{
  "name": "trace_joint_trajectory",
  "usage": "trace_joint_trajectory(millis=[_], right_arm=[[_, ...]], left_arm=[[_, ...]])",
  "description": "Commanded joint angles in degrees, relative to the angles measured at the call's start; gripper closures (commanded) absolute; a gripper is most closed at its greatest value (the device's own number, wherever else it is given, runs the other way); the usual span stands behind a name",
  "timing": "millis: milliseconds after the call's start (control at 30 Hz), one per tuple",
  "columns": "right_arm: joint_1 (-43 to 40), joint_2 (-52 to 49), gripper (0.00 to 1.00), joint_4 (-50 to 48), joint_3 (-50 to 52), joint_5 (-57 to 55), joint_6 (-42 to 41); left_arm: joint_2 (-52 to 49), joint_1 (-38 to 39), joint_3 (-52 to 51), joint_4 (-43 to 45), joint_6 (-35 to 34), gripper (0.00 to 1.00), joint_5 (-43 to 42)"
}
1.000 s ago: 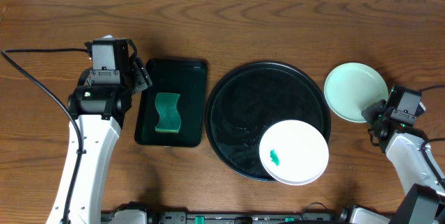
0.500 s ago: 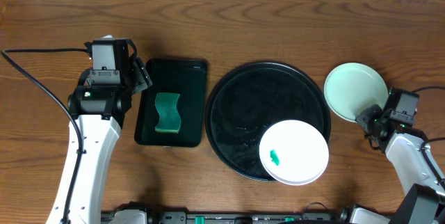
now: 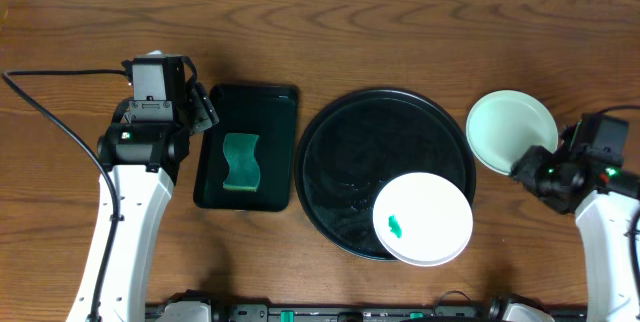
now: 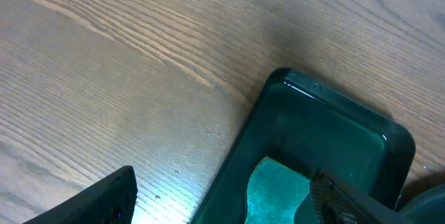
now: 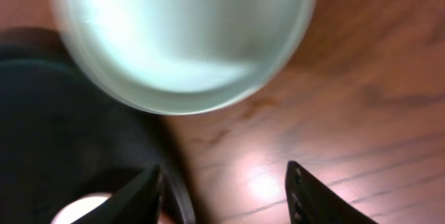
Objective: Clean dirty plates on tray and stack at the side
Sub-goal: 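Move the right gripper left to the white plate's rim on the tray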
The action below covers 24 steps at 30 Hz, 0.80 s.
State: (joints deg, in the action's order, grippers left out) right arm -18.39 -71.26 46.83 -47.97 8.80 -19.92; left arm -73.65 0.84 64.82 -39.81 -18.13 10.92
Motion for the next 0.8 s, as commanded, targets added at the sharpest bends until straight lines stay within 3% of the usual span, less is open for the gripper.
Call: trace_joint_trajectory(millis=[0,200,400,767], right_arm=[[1.99,0.61,0.42,5.88,-2.84,11.06,4.63],[8.66,0.42,0.41,14.21,-2.80,11.04,5.86],[14.86,0.44,0.28,18.58,-2.47,5.53,4.37],[22.08,0.44,0.39,12.94,6.54,-1.27,-5.77]], left_arm=[[-0.09,-0.17,0.87,0.02,0.11,0.20,1.16],[-0.09,-0.17,0.87,0.02,0.11,0.20,1.16],[-0.09,-0.17,0.87,0.02,0.11,0.20,1.16],[-0.09,-0.17,0.87,0.02,0.11,0.20,1.16]])
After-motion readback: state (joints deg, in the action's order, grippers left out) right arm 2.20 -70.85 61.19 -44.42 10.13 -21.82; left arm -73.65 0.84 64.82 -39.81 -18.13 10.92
